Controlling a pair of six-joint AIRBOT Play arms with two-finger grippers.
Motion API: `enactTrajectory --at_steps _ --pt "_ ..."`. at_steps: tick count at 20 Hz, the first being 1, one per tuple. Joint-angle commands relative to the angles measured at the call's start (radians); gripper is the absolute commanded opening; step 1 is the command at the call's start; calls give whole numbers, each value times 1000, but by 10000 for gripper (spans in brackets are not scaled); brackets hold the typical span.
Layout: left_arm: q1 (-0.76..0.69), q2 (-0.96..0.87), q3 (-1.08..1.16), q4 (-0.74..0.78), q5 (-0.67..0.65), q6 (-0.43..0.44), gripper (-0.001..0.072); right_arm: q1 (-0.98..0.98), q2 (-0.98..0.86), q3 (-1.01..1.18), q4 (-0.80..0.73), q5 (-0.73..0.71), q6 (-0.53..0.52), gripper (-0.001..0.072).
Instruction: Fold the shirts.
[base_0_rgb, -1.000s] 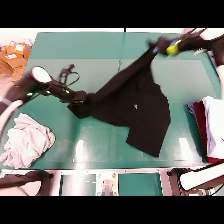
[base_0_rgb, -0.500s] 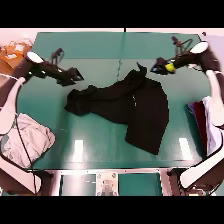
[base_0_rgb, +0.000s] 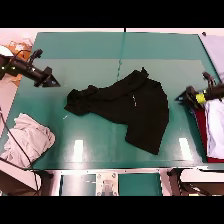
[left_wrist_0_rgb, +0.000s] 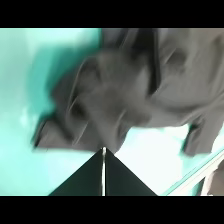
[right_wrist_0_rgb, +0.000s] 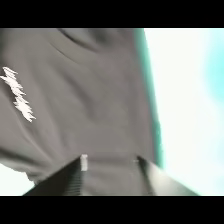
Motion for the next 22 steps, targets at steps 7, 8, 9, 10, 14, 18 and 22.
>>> enactTrajectory --at_steps 7,8,9,10,14,18,22 --pt "213 216 -520 -3 81 140 25 -3 44 -387 154 -294 -138 453" --pt "212 216 -522 2 89 142 25 22 29 -386 161 -319 -138 453" --pt "209 216 -522 -2 103 141 25 47 12 -385 168 -336 -138 453" --pt "209 216 -522 -13 124 141 25 66 -2 -383 175 -336 -139 424" --pt "209 216 -522 -14 180 141 117 72 3 -335 170 -259 -183 20" --pt "206 216 -558 -56 242 141 524 -18 62 -216 166 -237 -144 20" --pt "79 216 -711 -95 421 209 524 -41 64 -208 158 -208 -143 20"
